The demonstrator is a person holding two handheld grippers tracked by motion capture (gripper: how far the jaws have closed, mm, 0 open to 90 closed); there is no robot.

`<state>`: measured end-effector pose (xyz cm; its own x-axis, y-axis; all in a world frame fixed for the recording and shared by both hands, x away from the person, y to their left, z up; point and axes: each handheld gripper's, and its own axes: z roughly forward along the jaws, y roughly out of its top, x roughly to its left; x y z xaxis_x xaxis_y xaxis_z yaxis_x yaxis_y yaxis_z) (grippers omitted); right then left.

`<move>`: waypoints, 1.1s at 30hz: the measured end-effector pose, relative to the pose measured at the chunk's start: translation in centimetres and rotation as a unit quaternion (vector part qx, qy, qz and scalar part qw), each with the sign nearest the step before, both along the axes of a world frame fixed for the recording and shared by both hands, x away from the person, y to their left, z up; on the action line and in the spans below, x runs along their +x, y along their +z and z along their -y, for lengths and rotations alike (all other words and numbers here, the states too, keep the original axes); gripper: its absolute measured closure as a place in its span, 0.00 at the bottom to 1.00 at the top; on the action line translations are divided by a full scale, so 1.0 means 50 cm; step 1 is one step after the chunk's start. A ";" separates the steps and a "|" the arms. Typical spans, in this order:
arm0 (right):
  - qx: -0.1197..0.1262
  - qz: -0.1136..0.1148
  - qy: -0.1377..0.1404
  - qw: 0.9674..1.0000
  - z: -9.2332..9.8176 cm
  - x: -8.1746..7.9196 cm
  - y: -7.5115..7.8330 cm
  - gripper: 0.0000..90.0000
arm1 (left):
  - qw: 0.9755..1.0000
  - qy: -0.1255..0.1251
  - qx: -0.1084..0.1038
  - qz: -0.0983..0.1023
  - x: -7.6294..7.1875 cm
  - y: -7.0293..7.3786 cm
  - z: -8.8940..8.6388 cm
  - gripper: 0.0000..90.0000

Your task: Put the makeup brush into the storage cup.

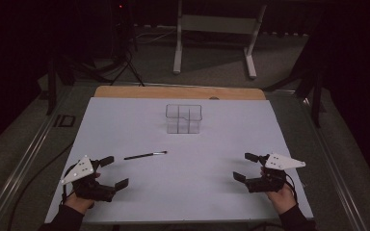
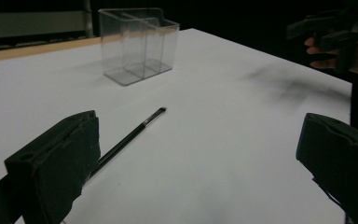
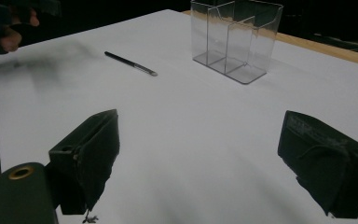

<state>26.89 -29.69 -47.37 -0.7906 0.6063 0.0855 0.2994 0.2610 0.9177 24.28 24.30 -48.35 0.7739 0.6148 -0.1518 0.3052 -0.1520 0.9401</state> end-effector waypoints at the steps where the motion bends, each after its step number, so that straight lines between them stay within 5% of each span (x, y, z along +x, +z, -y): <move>1: -0.001 -0.001 0.000 1.000 0.000 0.000 0.000 0.14 | 1.000 0.001 0.002 -0.002 -0.001 0.003 0.001 0.01; 6: 0.001 -0.001 -0.001 1.000 0.000 0.000 0.000 0.14 | 1.000 0.005 0.004 -0.015 -0.002 0.027 0.007 0.01; 12: -0.001 -0.001 -0.002 1.000 -0.002 0.000 -0.001 0.14 | 1.000 -0.011 0.007 0.008 0.000 0.061 -0.004 0.01; 18: -0.002 -0.001 0.002 1.000 -0.006 0.000 -0.002 0.14 | 1.000 -0.012 0.015 0.008 0.014 0.087 -0.020 0.01; 33: -0.004 -0.002 0.007 1.000 -0.012 0.001 -0.004 0.14 | 0.996 -0.045 0.083 -0.006 0.083 0.127 -0.004 0.04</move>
